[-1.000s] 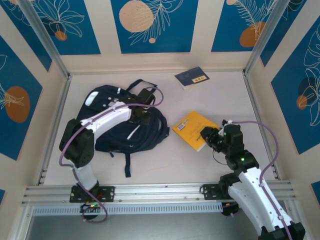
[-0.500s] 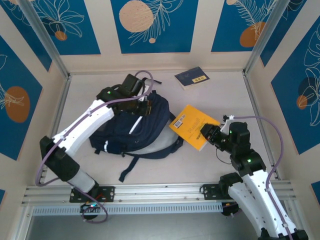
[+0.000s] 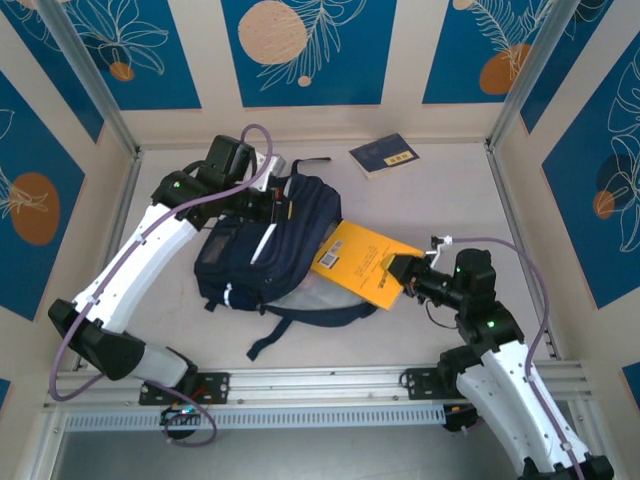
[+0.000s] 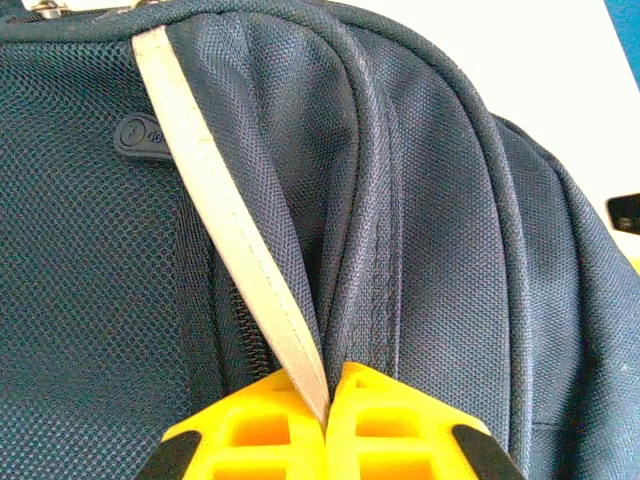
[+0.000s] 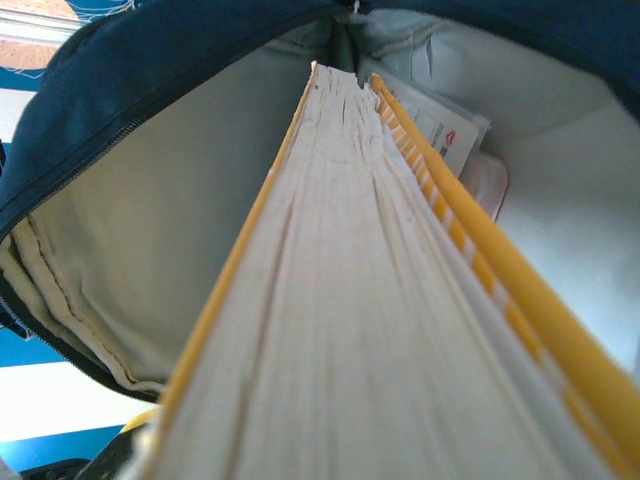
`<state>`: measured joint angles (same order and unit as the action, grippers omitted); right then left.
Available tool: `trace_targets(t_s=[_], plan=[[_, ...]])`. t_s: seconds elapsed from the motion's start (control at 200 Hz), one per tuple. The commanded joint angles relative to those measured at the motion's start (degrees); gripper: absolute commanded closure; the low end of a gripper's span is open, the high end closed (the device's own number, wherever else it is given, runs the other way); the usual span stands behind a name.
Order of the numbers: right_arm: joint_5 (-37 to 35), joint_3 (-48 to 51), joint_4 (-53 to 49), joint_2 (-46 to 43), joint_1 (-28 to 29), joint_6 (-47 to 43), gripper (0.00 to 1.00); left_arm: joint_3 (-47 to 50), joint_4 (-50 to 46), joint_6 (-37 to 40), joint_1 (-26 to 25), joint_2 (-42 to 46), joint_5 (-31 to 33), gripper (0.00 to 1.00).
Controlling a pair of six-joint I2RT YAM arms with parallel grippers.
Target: Pack the student bag
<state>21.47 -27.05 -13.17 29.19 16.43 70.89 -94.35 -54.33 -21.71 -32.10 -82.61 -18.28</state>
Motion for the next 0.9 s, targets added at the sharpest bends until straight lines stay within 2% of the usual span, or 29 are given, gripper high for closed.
trace_targets(t_s=[0.0,0.265,0.565,0.895], plan=[[3.2,0.1,14.0,1.7,2.3,5.5,1.0,-4.6,5.5,0.1,0.8,2.0,-7.2,1.0],[-3.8,-3.5,22.7,13.1,11.4,6.4,1.0,-5.1,5.2,0.2,1.3,2.7,-10.2,1.0],[-13.7,-8.7,29.0,29.0,18.9,7.1,1.0,-6.9,4.5,1.3,2.2,4.0,-14.0,1.0],[-31.1,-18.2,18.0,42.6,25.8,9.0,1.0,-7.6,4.6,2.1,5.0,4.7,-20.5,1.0]])
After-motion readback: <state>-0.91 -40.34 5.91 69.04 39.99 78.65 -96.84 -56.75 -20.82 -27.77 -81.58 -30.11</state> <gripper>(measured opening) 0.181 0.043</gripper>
